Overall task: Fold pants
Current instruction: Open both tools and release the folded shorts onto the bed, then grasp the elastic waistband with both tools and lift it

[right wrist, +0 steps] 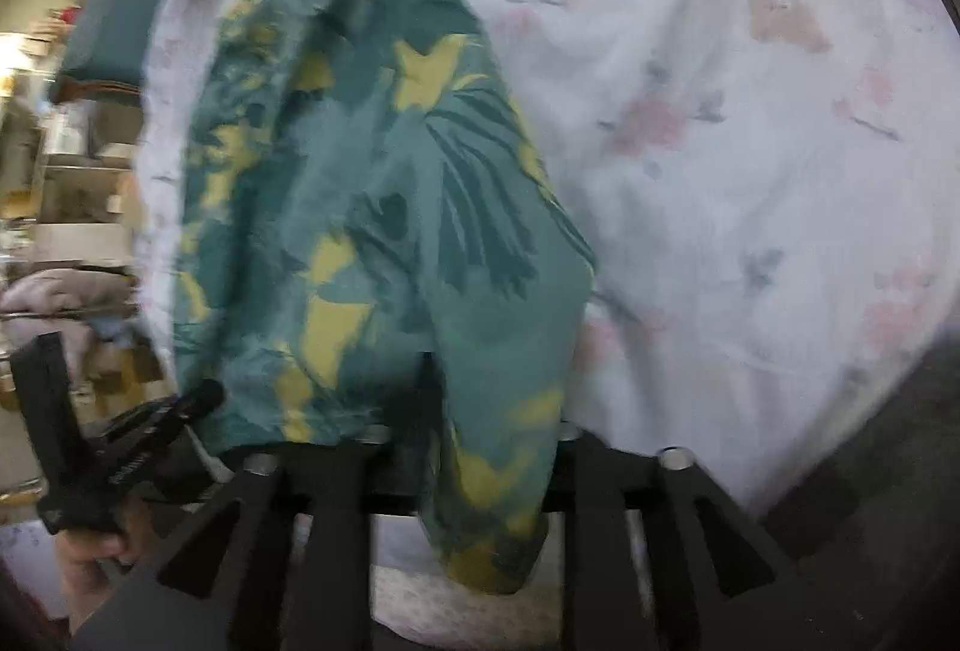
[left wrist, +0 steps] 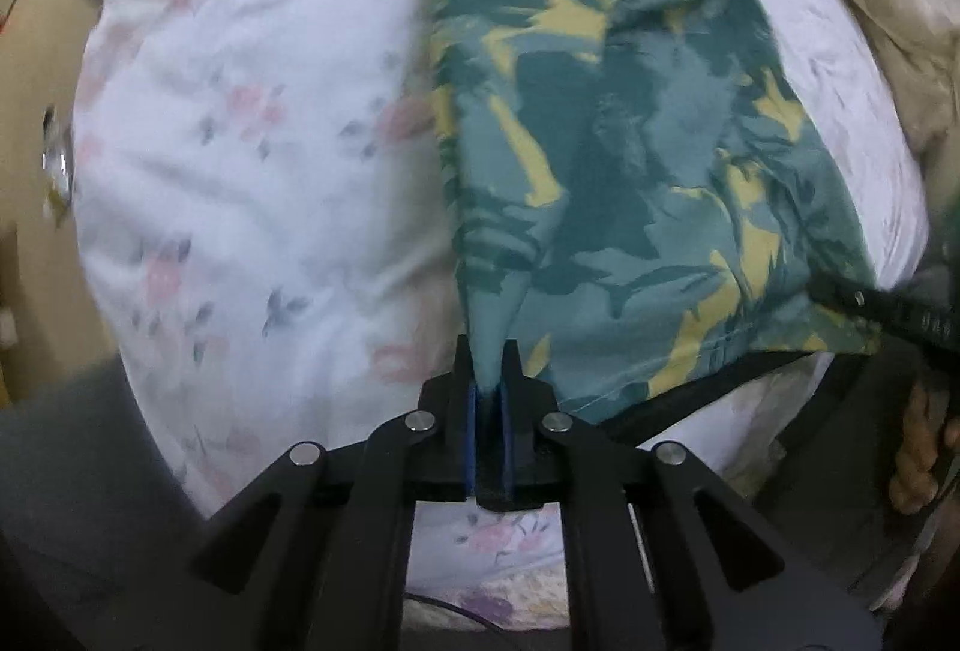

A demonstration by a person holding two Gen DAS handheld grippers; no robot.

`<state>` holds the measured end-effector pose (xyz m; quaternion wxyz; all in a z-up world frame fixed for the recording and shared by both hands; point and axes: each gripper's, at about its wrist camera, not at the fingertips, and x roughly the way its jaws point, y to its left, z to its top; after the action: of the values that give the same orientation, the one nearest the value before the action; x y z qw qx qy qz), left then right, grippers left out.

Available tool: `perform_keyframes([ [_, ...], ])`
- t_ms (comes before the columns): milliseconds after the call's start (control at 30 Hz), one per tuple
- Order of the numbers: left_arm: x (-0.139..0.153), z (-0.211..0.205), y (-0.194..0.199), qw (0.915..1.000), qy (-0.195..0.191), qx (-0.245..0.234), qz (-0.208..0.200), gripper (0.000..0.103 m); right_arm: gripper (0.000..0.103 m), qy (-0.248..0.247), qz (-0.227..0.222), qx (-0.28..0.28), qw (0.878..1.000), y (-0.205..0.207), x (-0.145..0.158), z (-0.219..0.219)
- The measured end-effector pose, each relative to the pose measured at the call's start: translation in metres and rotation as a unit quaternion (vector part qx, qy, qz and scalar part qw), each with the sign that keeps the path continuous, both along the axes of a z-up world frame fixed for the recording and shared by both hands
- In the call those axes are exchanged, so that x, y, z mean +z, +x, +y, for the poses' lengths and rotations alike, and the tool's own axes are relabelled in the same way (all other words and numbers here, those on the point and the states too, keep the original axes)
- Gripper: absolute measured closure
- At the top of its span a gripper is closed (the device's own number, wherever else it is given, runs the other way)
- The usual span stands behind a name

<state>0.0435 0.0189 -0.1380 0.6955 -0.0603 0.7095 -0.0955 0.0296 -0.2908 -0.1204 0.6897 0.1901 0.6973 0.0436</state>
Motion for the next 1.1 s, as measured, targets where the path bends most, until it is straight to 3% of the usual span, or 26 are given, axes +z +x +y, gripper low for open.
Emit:
perform_keyframes([
  [33,0.003,0.005,0.000,0.9999,0.007,0.012,-0.008,0.087,0.053,-0.044,-0.014,0.000,0.999,-0.003,0.011,-0.003],
  [67,0.007,0.008,-0.001,0.9992,0.025,0.022,-0.023,0.070,0.050,-0.059,-0.029,0.004,0.998,-0.004,0.022,-0.003],
  [133,0.024,0.013,-0.002,0.9944,0.065,0.045,-0.071,0.051,0.045,-0.073,-0.069,0.031,0.994,-0.003,0.046,-0.002],
  [233,0.044,0.010,-0.002,0.9893,0.051,0.051,-0.127,0.027,0.045,-0.082,-0.151,0.069,0.983,0.009,0.075,0.005],
  [300,0.042,-0.004,-0.001,0.9896,0.025,0.031,-0.138,0.027,0.050,-0.056,-0.159,0.099,0.981,0.021,0.074,0.018],
  [400,0.020,-0.034,0.006,0.9925,0.037,-0.039,-0.110,0.036,0.067,-0.012,-0.120,0.124,0.985,0.038,0.044,0.049],
  [467,-0.001,-0.045,0.006,0.9940,0.055,-0.059,-0.074,0.043,0.068,-0.014,-0.073,0.136,0.988,0.043,0.007,0.064],
  [567,-0.031,-0.046,-0.007,0.9954,0.061,-0.073,0.005,0.036,0.068,-0.034,0.017,0.119,0.992,0.024,-0.033,0.061],
  [700,-0.023,-0.036,-0.017,0.9959,0.056,-0.070,0.002,0.031,0.062,-0.048,0.033,0.141,0.988,0.006,-0.020,0.054],
  [767,-0.010,-0.027,-0.015,0.9978,0.045,-0.047,-0.015,0.031,0.061,-0.043,0.024,0.141,0.989,0.006,-0.007,0.045],
  [867,0.019,-0.012,0.000,0.9986,0.015,-0.008,-0.050,0.031,0.057,-0.005,-0.032,0.133,0.991,0.021,0.024,0.032],
  [967,0.046,-0.001,0.028,0.9957,0.015,0.021,-0.089,0.031,0.053,-0.012,-0.106,0.126,0.986,0.058,0.056,0.020],
  [1100,0.068,-0.003,0.083,0.9901,0.032,0.017,-0.135,0.033,0.054,0.025,-0.149,0.108,0.983,0.116,0.069,0.019],
])
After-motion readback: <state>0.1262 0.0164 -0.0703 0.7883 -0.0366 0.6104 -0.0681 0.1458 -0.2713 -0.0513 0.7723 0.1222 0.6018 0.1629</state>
